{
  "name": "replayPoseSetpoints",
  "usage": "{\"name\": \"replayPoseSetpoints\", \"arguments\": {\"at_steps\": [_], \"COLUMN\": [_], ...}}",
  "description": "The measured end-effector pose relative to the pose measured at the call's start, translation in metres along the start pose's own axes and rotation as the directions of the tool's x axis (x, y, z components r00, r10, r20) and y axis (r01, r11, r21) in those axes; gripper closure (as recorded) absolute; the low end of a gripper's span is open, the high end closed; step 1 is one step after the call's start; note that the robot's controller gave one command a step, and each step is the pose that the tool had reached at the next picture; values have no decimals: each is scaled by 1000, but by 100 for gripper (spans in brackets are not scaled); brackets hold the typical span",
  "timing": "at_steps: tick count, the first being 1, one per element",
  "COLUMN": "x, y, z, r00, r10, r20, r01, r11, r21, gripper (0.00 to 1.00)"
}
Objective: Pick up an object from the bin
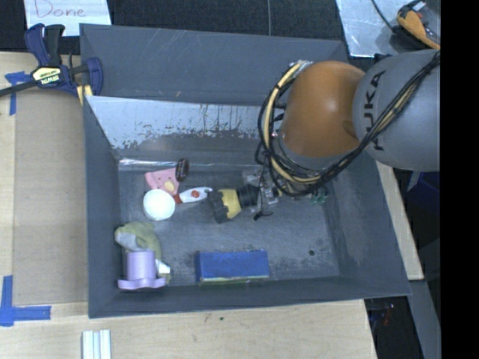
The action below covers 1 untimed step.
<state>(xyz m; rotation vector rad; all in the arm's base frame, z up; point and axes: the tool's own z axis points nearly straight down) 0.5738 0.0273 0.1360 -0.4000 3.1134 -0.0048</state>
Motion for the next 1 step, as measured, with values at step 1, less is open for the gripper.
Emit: {"name": "replayPoseSetpoints", "arguments": {"at_steps": [1], "x": [-1], "y": [-1], "z": [-23], "r00": [1000], "r10": [0], "r20": [6], "r01": [0], "r11": [1000], "r21": [2], "gripper": [100]}}
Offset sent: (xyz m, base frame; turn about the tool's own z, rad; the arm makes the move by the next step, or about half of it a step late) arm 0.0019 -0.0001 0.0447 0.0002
